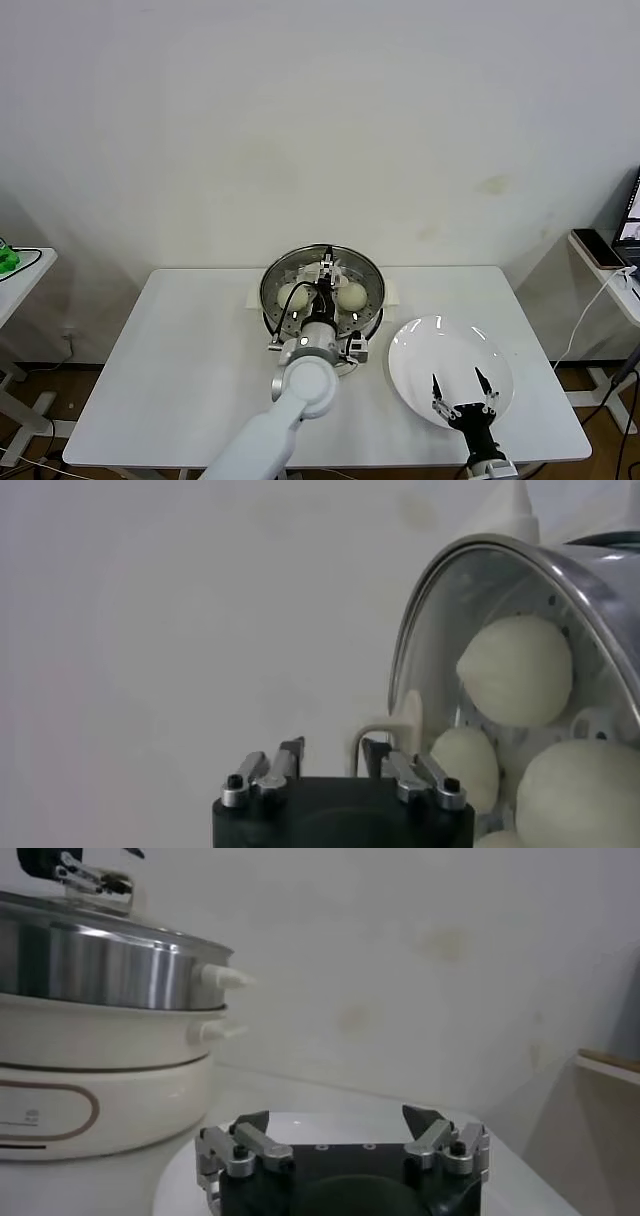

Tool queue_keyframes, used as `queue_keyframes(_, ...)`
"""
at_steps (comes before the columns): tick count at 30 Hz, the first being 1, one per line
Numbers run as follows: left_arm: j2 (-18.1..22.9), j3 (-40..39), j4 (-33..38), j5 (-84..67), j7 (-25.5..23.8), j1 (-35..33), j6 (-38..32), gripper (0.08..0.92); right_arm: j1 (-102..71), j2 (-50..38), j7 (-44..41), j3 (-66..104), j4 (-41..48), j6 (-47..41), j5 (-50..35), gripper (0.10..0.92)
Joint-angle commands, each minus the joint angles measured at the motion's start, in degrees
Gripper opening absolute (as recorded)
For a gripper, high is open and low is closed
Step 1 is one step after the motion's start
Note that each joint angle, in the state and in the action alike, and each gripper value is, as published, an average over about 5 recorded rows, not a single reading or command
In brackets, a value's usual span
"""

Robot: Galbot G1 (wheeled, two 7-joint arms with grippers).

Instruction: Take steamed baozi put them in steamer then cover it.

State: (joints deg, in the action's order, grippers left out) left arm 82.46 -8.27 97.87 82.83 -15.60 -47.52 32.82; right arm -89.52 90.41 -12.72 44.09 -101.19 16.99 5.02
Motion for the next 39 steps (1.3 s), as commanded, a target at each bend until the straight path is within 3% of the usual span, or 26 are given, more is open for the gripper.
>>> queue_keyframes(1,-0.60,-0.03,2.95,-0.27,-0.49,-0.74,0.10,0.690,0.03,0.02,0.02,-0.08,0.07,0.07,0.01,0.823)
queue_keyframes(5,-0.93,-0.16,4.30,-0.36,-0.57,-1.29,0.10,0.788,0.02,0.02,0.04,-0.08,0.10,0.08,0.02,0.823)
queue_keyframes(8,-1.25,-0.28,5.10,-0.40,-0.60,-1.63,0.08,0.818,0.01,0.02,0.04,-0.05,0.05,0.09,-0.01,0.823)
queue_keyframes(26,-4.30,0.59,12.63,-1.33,-0.84,-6.85,-0.07,0.823,0.12,0.02,0.15,-0.05,0.47,0.19,-0.06,0.823)
queue_keyframes(39,-8.03,8.25,27.40,-4.92,0.65,-18.74,-2.19,0.823,0.12,-0.09,0.52,0.10,0.24,0.10,-0.24,0.823)
